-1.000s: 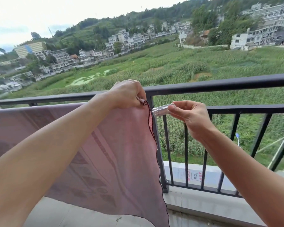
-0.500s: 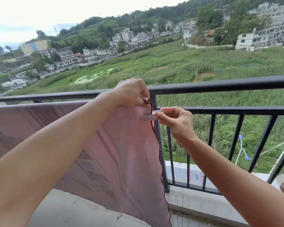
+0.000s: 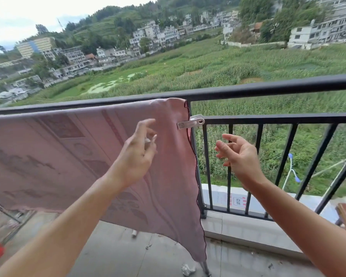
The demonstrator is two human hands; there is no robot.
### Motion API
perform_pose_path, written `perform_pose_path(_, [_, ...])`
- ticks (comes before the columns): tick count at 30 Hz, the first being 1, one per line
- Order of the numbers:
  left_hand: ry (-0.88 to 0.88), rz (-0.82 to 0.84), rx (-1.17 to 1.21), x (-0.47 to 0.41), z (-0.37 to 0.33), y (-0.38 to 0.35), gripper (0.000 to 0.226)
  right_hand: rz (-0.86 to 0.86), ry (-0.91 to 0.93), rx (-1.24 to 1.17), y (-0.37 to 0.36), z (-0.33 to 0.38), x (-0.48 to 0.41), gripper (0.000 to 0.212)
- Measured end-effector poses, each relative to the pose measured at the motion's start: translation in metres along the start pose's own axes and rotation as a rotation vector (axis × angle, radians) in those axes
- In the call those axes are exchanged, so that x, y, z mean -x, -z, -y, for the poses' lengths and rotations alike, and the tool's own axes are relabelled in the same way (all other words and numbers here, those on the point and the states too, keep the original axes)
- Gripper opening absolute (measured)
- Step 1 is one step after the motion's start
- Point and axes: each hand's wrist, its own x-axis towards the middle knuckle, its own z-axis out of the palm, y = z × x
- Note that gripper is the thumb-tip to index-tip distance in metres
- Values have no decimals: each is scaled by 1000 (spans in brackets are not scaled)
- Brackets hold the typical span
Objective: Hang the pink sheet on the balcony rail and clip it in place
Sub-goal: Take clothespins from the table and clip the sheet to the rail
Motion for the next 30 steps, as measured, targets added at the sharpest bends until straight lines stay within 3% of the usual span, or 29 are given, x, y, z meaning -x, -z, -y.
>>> perform_pose_path(4, [391, 329, 89, 69, 53, -47, 55, 198, -77, 119, -16, -34, 41, 27])
perform_pose_path(7, [538, 457, 120, 105, 82, -73, 34, 292, -108, 264, -27, -66, 71, 22])
perform_pose_path(10, [546, 546, 167, 126, 86, -87, 8, 387, -77, 451, -33, -85, 98, 30])
perform_pose_path(12, [521, 659, 153, 134, 87, -95, 21, 460, -50, 547, -35, -92, 113, 43])
perform_pose_path(15, [427, 832, 71, 139, 87, -105, 15, 523, -22, 621, -32, -100, 126, 53])
perform_pose_path(20, [336, 988, -9, 131, 86, -128, 8, 549, 13, 702, -17, -115, 131, 38])
perform_pose_path(22, [208, 941, -195, 121, 93, -140, 19, 515, -19, 715, -4, -123, 129, 33])
perform_pose_path(24, [-172, 758, -444, 104, 100, -153, 29, 426, -73, 720, 15, -132, 125, 29])
perform_pose_path(27, [-753, 490, -725, 67, 87, -177, 21, 304, -155, 746, 49, -146, 121, 30])
perform_pose_path(28, [-851, 457, -823, 52, 80, -185, 19, 272, -178, 758, 59, -149, 121, 31])
perform_pose_path(30, [-811, 590, -1123, 25, 68, -197, 23, 229, -216, 768, 74, -155, 119, 31])
